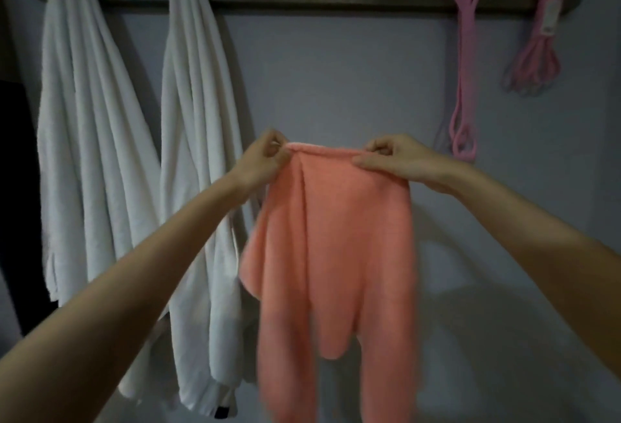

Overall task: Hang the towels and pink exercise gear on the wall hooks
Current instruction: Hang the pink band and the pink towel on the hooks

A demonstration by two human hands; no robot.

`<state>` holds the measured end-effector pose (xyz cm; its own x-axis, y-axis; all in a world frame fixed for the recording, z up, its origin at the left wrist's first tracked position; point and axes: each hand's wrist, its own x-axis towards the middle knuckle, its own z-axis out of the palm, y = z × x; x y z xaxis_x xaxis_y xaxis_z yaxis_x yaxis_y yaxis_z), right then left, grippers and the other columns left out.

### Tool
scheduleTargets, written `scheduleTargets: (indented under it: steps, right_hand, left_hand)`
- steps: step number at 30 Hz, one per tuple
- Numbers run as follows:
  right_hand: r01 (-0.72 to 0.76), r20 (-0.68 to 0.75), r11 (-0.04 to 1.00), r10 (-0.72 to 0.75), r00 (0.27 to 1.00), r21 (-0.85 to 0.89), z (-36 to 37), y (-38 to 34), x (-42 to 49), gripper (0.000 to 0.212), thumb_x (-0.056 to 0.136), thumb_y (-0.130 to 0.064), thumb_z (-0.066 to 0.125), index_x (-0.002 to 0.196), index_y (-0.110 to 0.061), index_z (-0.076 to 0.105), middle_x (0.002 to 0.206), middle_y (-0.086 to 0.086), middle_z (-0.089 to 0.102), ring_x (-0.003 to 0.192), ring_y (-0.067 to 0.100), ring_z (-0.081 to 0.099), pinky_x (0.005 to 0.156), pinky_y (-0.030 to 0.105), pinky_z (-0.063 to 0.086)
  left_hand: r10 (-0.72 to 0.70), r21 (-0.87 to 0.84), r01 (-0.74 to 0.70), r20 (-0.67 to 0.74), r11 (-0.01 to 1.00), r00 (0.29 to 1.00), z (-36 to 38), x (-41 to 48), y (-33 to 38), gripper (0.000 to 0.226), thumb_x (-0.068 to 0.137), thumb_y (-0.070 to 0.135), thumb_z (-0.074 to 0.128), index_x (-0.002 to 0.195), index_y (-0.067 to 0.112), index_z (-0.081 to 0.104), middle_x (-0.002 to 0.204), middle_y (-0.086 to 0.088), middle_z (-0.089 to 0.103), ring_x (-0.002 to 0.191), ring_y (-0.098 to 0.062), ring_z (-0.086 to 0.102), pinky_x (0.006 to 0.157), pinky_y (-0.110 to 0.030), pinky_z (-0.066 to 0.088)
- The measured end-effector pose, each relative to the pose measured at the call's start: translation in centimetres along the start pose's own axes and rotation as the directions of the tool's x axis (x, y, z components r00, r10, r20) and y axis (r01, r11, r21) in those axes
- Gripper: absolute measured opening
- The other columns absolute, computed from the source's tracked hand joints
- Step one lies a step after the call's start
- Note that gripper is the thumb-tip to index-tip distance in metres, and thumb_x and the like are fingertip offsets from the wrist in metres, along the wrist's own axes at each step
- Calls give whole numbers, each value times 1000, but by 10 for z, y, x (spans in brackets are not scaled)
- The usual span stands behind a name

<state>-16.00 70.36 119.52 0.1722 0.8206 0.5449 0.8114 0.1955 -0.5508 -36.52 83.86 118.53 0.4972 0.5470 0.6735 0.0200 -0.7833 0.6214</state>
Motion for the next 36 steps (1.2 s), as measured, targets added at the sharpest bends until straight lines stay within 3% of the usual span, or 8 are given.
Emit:
scheduleTargets:
  steps: [6, 10, 12, 15, 18, 22, 26, 36]
  right_hand:
    - [6, -75, 999, -2, 997, 53, 9, -23, 12, 22, 84, -40, 66, 82, -19, 74, 76, -12, 68, 70, -3, 57, 64, 7, 43]
    - [60, -142, 989, -41, 989, 136, 23, -45, 25, 17, 85, -29, 66, 93, -16, 74, 97, -2, 72, 85, 2, 60, 85, 20, 46]
    - [92, -194, 984, -61, 979, 152, 29, -53, 32, 13, 86, -25, 65, 94, -17, 73, 95, -3, 71, 83, 1, 60, 82, 15, 46]
    - [131, -229, 983, -99, 968, 131, 37, -62, 43, 13, 87, -21, 64, 94, -14, 72, 91, -4, 70, 79, -2, 59, 73, 6, 43]
    - [157, -244, 986, -137, 960, 62, 44, -67, 54, 15, 86, -17, 64, 95, -9, 72, 93, -1, 70, 81, 1, 59, 73, 6, 42]
    - [176, -245, 984, -163, 956, 31, 48, -67, 66, 11, 85, -20, 65, 91, -16, 74, 89, -6, 71, 85, 3, 61, 82, 18, 44]
    - [177, -255, 984, -164, 953, 28, 46, -59, 80, 10, 84, -24, 66, 89, -20, 74, 88, -9, 71, 86, 2, 61, 84, 20, 44]
    - [208, -157, 978, -201, 967, 27, 15, -33, 141, 8, 87, -21, 64, 80, -24, 67, 82, -10, 65, 78, 1, 58, 74, 15, 43]
  left_hand:
    - [82, 256, -42, -147, 966, 986, -47, 9, -3, 3, 95, 14, 43, 95, 17, 43, 82, -3, 51, 75, -18, 45, 64, -28, 33]
    - [-146, 201, 118, 133, 973, 980, -66, -1, -5, 20, 92, 8, 42, 110, 12, 49, 99, -3, 56, 84, -15, 55, 66, -20, 45]
    - [-219, 221, 158, 292, 962, 931, -70, -8, -2, 26, 88, 18, 51, 113, 16, 55, 105, -1, 60, 95, -17, 60, 78, -24, 49]
    - [-197, 157, 151, 339, 976, 920, -63, -14, 2, 27, 88, 38, 57, 111, 23, 60, 106, 4, 64, 98, -12, 63, 83, -23, 50]
    - [-138, -30, 151, 266, 988, 954, -48, -10, 0, 35, 83, 49, 63, 109, 26, 64, 101, 5, 70, 88, -3, 65, 74, -16, 48]
    - [-3, -103, 7, 35, 995, 999, -34, 7, -5, 21, 85, 30, 66, 96, 12, 70, 82, 0, 68, 77, -4, 60, 69, -12, 43]
    - [-47, -213, 21, -118, 977, 992, -35, 28, -7, 23, 86, 25, 67, 100, 7, 71, 86, 7, 66, 62, 7, 56, 49, -5, 38]
    - [55, -63, -70, -221, 996, 974, -48, 115, 8, 24, 80, 29, 72, 93, 9, 71, 72, 6, 62, 49, 4, 51, 45, -8, 36]
